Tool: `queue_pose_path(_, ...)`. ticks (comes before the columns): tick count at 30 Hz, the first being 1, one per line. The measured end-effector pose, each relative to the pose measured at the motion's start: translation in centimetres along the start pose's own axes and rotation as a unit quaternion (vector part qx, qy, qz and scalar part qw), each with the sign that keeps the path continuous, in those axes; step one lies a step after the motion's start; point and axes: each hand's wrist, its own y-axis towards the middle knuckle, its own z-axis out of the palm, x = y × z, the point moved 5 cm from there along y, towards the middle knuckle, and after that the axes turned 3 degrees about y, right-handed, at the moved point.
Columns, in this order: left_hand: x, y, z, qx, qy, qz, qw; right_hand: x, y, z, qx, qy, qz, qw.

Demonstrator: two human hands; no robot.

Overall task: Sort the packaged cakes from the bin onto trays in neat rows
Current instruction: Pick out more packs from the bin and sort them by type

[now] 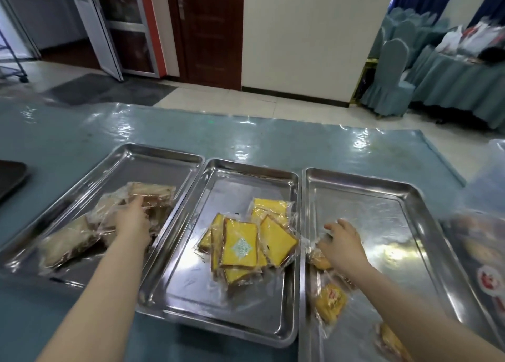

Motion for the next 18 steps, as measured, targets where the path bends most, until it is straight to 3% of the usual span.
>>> queue_pose_path(6,2.0,-5.9,4.3,0.151,-0.014,0.018,0.988,0.9,-0.8,-2.2,0.011,0.05,-0.048,0.998)
queue_pose_path(11,1.7,-13.2,8.0,0.21,0.009,0.076,0.975,0.7,-2.3,-6.6,0.02,0.077,-0.094,0.992)
queue_pose_path(18,2.0,-23.3,14.2,0.345,0.083,0.139,0.924,-3.1,-4.9,-19.0,-0.086,0.116,-0.173,0.974)
